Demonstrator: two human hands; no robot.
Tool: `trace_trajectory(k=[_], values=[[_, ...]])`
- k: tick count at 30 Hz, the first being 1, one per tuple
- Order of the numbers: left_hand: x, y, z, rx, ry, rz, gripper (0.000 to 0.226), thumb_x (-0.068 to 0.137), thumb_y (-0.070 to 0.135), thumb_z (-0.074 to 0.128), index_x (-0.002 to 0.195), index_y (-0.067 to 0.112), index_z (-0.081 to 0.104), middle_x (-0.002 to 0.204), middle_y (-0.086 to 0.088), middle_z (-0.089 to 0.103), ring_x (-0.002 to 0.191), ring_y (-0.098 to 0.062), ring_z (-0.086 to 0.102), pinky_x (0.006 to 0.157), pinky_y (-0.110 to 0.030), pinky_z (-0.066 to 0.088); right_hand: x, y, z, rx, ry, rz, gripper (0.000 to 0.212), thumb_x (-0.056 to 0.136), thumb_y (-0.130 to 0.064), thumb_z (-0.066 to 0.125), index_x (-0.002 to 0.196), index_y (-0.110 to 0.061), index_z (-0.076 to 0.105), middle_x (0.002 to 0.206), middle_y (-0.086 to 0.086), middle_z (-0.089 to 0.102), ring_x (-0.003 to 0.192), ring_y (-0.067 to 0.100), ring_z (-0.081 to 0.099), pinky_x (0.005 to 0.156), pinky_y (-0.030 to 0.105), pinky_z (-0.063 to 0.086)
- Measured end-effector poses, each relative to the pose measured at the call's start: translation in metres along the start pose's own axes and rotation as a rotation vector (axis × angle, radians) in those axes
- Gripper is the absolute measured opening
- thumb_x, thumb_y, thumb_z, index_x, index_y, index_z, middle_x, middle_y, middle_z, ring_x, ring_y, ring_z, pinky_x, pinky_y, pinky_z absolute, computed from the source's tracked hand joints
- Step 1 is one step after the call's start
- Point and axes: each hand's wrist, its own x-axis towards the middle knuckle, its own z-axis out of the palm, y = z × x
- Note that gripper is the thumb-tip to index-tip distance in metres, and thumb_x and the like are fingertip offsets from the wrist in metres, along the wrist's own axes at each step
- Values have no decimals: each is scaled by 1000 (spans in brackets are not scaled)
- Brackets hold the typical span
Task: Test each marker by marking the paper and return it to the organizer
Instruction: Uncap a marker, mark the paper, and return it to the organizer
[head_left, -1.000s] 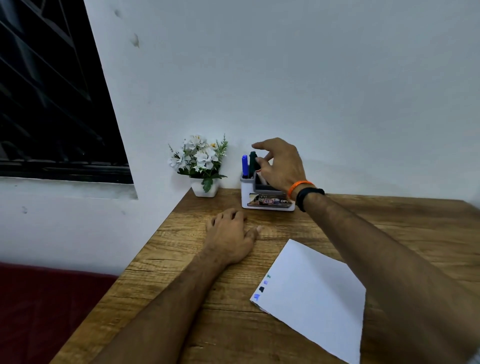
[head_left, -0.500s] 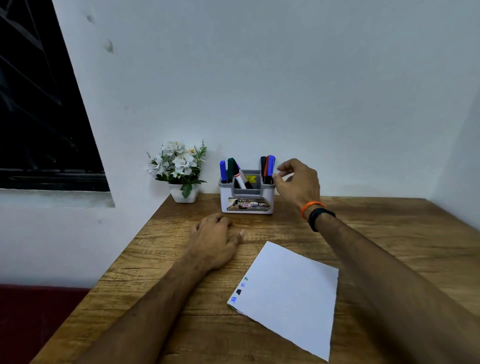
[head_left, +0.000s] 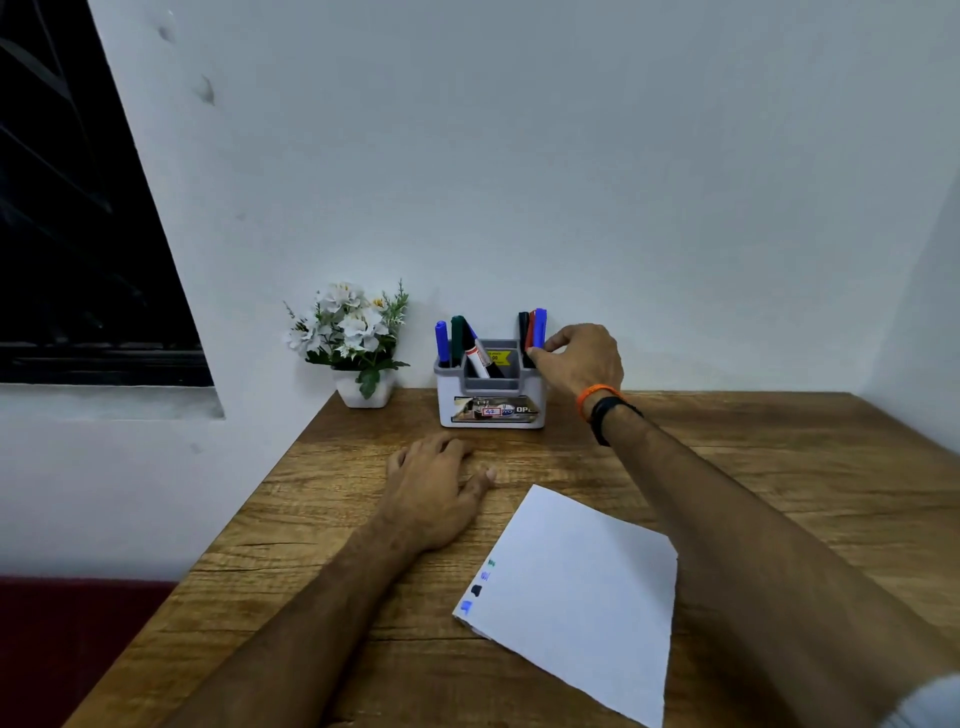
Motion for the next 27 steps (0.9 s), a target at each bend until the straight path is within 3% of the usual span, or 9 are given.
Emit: trace_trajectory(k=[3,6,10,12,16,19,23,27], values=[[0,-1,1,13,-7,4,56,95,59,36,139,25,45,146,3,42,137,-16,34,113,-45,21,1,-6,-7,276,98,-9,17,80,-36,77,83,-20,70,97,3,73,90,17,69,72,25,54],[0,0,-1,13,-11,1,56,95,59,36,139,26,45,147,3,42,137,-17,34,114,-45,22,-6,-20,-27,562,198,-93,15,86,-25,74,89,-14,65,90,3,73,82,13,68,69,12,50],[-1,3,-5,-13,-20,-12,56,95,59,38,137,23,47,142,1,47,132,-17,40,112,-45,28,-29,-28,-49,779,-17,-57,11,91,-21,69,93,-11,64,80,4,74,72,11,71,65,19,52],[-4,9,-12,-150,44,6,55,95,58,40,134,20,50,135,0,54,122,-16,48,106,-42,38,-49,-22,-56,753,-178,-39,8,93,-18,67,90,-10,67,73,3,70,58,10,65,57,21,51],[-13,27,-32,-677,152,58,50,89,55,53,125,20,58,115,7,66,99,-7,63,80,-24,52,-83,4,-63,517,-391,-105,6,88,-21,73,82,-19,72,62,-2,65,45,10,55,50,23,44],[-18,33,-33,-921,118,89,48,80,54,65,113,19,64,101,1,73,92,-17,70,76,-35,58,-99,19,-70,411,-472,-179,5,84,-25,77,84,-21,75,62,-5,65,49,8,55,50,23,45],[-18,37,-30,-989,93,106,33,78,27,74,103,6,65,86,-5,75,65,-17,68,60,-29,55,-108,24,-77,338,-512,-214,17,78,-26,83,88,-14,77,75,3,74,62,7,66,57,20,52],[-15,31,-34,-993,117,86,24,81,12,73,98,-3,65,76,-8,73,54,-10,63,51,-24,52,-97,30,-86,315,-558,-160,26,69,-26,89,90,-17,78,81,2,77,71,6,69,67,23,54]])
